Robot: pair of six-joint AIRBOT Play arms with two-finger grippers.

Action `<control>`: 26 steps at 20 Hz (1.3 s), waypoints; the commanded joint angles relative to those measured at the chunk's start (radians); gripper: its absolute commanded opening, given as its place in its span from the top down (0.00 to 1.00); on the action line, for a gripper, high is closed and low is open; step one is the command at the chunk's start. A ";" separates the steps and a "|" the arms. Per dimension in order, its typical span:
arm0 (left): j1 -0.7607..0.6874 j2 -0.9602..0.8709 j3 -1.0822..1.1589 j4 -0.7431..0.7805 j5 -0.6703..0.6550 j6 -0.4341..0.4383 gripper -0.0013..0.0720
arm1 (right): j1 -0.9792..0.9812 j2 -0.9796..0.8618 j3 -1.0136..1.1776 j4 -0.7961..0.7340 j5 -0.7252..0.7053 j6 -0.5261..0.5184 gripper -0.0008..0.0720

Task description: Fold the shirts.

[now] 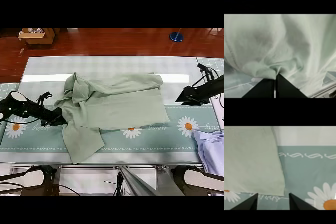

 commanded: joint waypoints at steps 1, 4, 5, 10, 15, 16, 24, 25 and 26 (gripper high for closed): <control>0.021 0.022 0.003 0.008 -0.074 0.053 0.95 | -0.100 0.014 -0.027 0.001 0.053 -0.011 0.34; 0.045 0.074 0.003 0.007 -0.073 0.071 0.95 | -0.178 0.014 -0.134 0.073 0.057 -0.024 0.27; 0.047 0.085 0.003 0.008 -0.073 0.073 0.95 | -0.180 0.014 -0.178 0.073 0.042 -0.032 0.27; 0.048 0.098 0.003 0.006 -0.079 0.079 0.95 | -0.126 0.014 -0.370 0.166 -0.160 -0.040 0.27; 0.050 0.102 0.007 -0.053 -0.082 0.095 0.95 | -0.016 0.014 -0.402 0.192 -0.267 -0.020 0.27; 0.050 0.102 0.011 -0.067 -0.082 0.096 0.95 | 0.017 0.013 -0.402 0.188 -0.291 0.000 0.27; 0.050 0.104 0.178 -0.104 -0.158 0.109 0.95 | 0.142 0.019 -0.392 0.187 -0.319 0.056 0.96; 0.050 0.110 0.220 -0.118 -0.178 0.121 0.95 | 0.131 0.031 -0.379 0.201 -0.285 0.031 0.96; 0.050 0.125 0.272 -0.141 -0.195 0.133 0.95 | 0.119 0.057 -0.356 0.218 -0.251 -0.002 0.96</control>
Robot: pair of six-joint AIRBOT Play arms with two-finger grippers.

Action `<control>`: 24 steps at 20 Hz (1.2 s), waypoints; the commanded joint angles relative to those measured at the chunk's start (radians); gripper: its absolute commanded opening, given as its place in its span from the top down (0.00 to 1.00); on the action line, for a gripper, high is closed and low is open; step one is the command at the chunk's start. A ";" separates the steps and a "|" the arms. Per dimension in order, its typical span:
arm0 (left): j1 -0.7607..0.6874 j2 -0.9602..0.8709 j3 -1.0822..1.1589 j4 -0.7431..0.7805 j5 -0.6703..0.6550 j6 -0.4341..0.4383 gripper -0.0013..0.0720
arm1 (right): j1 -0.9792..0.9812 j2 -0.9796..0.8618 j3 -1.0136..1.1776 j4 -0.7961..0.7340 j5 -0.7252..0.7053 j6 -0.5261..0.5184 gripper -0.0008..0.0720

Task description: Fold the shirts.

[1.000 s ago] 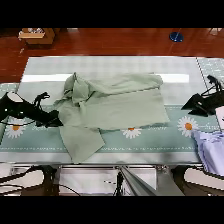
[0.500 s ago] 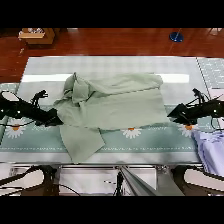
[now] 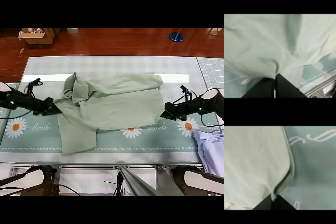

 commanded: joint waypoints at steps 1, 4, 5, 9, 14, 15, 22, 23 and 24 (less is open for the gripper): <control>0.001 0.037 0.154 -0.071 -0.064 0.037 0.95 | -0.018 0.064 0.057 0.047 0.086 -0.068 0.96; 0.001 0.146 0.354 -0.244 -0.057 0.042 0.95 | -0.055 0.241 0.216 0.143 0.115 -0.093 0.96; 0.001 0.193 0.430 -0.314 -0.038 0.042 0.95 | -0.060 0.303 0.286 0.174 0.112 -0.093 0.96; 0.001 0.387 0.745 -0.384 0.126 -0.015 0.95 | -0.060 0.507 0.657 0.166 0.039 -0.079 0.96; 0.001 0.602 0.982 -0.148 0.276 -0.103 0.95 | -0.060 0.573 1.130 -0.131 0.033 0.119 0.96; 0.001 0.640 0.999 -0.066 0.275 -0.143 0.95 | -0.060 0.573 1.202 -0.185 0.061 0.148 0.96; 0.000 0.818 1.007 0.152 0.054 -0.265 0.95 | -0.060 0.639 1.306 -0.280 0.368 0.224 0.96; 0.000 0.822 1.010 0.151 -0.024 -0.290 0.95 | -0.060 0.650 1.306 -0.281 0.425 0.224 0.96; 0.000 0.821 1.014 0.151 -0.092 -0.300 0.95 | -0.060 0.660 1.306 -0.289 0.483 0.224 0.96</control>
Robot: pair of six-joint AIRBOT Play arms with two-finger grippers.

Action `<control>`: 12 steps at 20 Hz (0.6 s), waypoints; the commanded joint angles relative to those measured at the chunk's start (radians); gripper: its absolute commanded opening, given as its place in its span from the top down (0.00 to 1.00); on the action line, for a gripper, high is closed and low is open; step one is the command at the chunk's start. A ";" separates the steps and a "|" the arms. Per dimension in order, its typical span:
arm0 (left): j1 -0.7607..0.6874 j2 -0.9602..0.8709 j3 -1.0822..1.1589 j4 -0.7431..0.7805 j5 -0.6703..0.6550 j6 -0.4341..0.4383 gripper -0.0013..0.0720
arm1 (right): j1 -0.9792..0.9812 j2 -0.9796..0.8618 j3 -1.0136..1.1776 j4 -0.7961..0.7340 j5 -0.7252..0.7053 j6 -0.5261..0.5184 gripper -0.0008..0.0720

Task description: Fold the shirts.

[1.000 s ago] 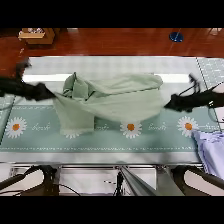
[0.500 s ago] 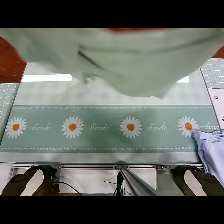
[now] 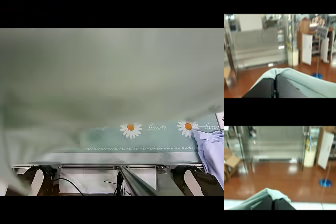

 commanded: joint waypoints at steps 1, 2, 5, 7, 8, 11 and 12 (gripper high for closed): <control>0.000 0.032 0.011 0.052 -0.230 -0.065 0.95 | -0.001 0.035 0.020 -0.057 0.222 0.019 0.96; 0.000 0.031 0.011 0.052 -0.271 -0.065 0.95 | -0.001 0.037 0.020 -0.084 0.287 0.003 0.96; 0.001 -0.003 0.010 0.052 -0.433 -0.065 0.95 | 0.006 0.032 -0.012 -0.132 0.404 -0.013 0.96; 0.000 -0.066 0.004 0.052 -0.556 -0.069 0.95 | 0.006 0.032 -0.108 -0.139 0.404 -0.015 0.96; 0.001 -0.088 -0.013 0.049 -0.549 -0.057 0.95 | 0.007 0.032 -0.191 -0.138 0.404 -0.023 0.96; 0.002 -0.183 -0.102 0.049 -0.549 -0.035 0.95 | 0.007 0.024 -0.497 -0.152 0.398 -0.057 0.96; 0.001 -0.215 -0.141 0.048 -0.546 -0.036 0.95 | 0.007 0.011 -0.584 -0.174 0.383 -0.063 0.96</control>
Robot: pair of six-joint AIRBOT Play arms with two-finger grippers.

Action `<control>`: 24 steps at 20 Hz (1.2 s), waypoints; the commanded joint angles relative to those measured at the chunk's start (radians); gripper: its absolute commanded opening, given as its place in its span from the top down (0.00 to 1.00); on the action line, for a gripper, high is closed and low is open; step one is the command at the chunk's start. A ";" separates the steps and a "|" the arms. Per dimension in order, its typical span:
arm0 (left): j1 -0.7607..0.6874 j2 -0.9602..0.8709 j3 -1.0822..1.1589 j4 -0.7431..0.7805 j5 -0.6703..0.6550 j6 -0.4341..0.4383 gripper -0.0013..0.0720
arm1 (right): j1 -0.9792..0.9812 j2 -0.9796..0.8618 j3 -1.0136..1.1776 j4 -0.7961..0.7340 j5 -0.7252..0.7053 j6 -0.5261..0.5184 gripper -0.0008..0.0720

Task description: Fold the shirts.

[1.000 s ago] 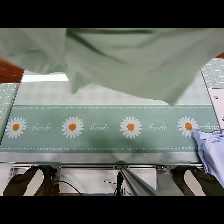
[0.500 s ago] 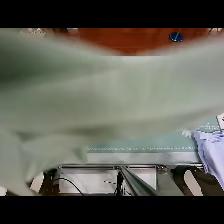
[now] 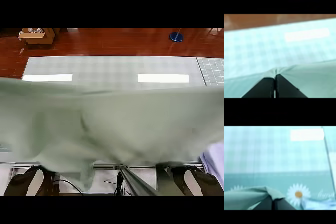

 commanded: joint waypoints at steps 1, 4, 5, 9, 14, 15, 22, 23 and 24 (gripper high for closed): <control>0.000 -0.113 -0.122 0.001 -0.030 0.016 0.95 | 0.001 -0.035 -0.294 -0.056 -0.037 -0.036 0.96; -0.027 -0.229 -0.260 0.001 0.081 0.067 0.95 | 0.001 -0.170 -0.359 -0.045 -0.219 -0.050 0.96; -0.053 -0.275 -0.285 0.001 0.124 0.068 0.95 | 0.001 -0.221 -0.359 -0.018 -0.274 -0.053 0.96; -0.178 -0.483 -0.301 0.003 0.299 0.096 0.95 | 0.001 -0.407 -0.359 0.099 -0.471 -0.086 0.96; -0.230 -0.665 -0.301 0.005 0.521 0.120 0.95 | 0.001 -0.528 -0.359 0.170 -0.790 -0.090 0.96; -0.233 -0.692 -0.301 0.004 0.560 0.120 0.95 | 0.001 -0.548 -0.359 0.190 -0.846 -0.089 0.96; -0.276 -0.872 -0.301 0.004 0.743 0.152 0.95 | 0.002 -0.708 -0.359 0.261 -1.038 -0.111 0.96; -0.283 -0.895 -0.301 0.004 0.771 0.155 0.95 | 0.002 -0.728 -0.359 0.282 -1.067 -0.135 0.96; -0.290 -0.916 -0.301 0.004 0.801 0.155 0.95 | 0.002 -0.747 -0.359 0.304 -1.092 -0.166 0.96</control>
